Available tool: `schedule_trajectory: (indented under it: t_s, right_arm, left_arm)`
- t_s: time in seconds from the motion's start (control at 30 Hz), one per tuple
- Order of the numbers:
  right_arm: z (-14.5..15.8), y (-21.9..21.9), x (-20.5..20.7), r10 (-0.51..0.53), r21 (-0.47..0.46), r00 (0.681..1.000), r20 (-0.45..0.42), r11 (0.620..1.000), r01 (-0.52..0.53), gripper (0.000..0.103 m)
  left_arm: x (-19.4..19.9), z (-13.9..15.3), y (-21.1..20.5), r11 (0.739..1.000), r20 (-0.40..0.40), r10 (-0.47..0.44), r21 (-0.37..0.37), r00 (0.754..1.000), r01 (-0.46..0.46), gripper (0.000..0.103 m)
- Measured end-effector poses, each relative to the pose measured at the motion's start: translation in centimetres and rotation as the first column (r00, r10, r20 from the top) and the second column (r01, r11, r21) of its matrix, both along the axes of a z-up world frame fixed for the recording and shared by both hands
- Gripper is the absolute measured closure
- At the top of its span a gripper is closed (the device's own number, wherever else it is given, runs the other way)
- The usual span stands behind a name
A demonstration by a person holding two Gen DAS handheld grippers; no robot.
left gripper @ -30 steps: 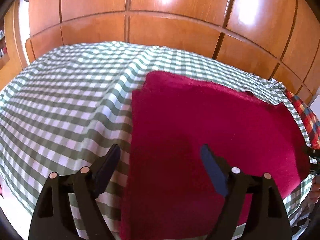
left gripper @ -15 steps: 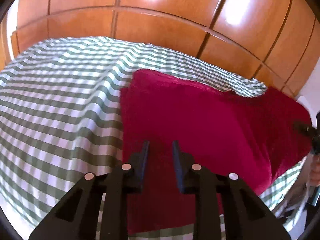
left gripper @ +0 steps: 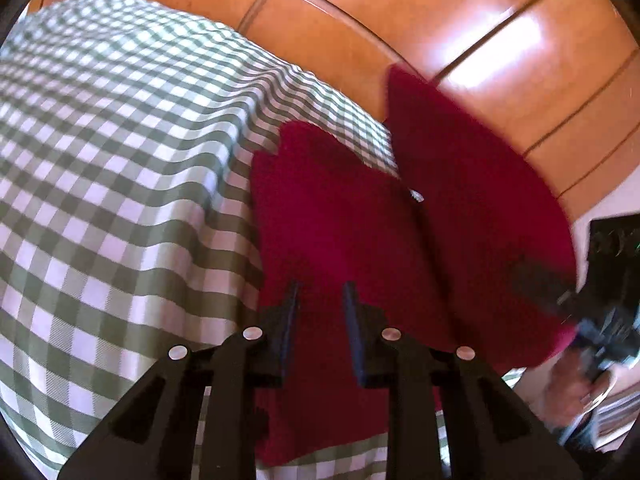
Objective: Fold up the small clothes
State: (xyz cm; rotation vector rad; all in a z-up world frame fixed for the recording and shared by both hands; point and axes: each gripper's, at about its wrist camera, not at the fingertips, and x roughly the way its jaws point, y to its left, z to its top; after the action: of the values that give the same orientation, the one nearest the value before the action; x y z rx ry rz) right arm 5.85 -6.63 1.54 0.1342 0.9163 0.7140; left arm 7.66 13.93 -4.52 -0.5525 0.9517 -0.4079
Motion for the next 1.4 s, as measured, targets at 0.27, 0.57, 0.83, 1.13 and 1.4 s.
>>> schedule_trajectory:
  t_s: [0.27, 0.57, 0.83, 1.13, 1.4]
  right_arm:
    - [-2.6, 4.4, -0.8, 0.079, -0.195, 0.996, 0.039, 0.978, -0.070, 0.065]
    - [-0.6, -0.6, -5.7, 0.254, 0.121, 0.967, 0.030, 0.959, -0.256, 0.034]
    - [-1.7, -8.2, -7.6, 0.019, 0.103, 1.000, 0.017, 0.995, -0.021, 0.034]
    - [-6.5, -8.8, -6.7, -0.121, -0.016, 0.992, -0.028, 0.993, 0.121, 0.044]
    - [-7.7, -8.9, -6.7, -0.156, -0.124, 0.988, 0.019, 0.980, 0.157, 0.084]
  left_arm:
    - [-0.4, 0.6, 3.6, 0.984, -0.015, 0.052, -0.170, 0.999, -0.053, 0.063]
    - [1.2, 2.5, 3.5, 0.952, -0.003, 0.021, -0.307, 1.000, -0.021, 0.038]
    - [2.5, 2.4, 1.9, 0.955, -0.072, -0.069, -0.294, 0.995, 0.045, 0.033]
    - [2.7, 3.2, -2.5, 0.983, -0.087, -0.174, -0.074, 0.981, 0.168, 0.066]
    - [-0.7, 3.8, -1.2, 0.992, -0.043, -0.124, -0.006, 0.991, 0.124, 0.087]
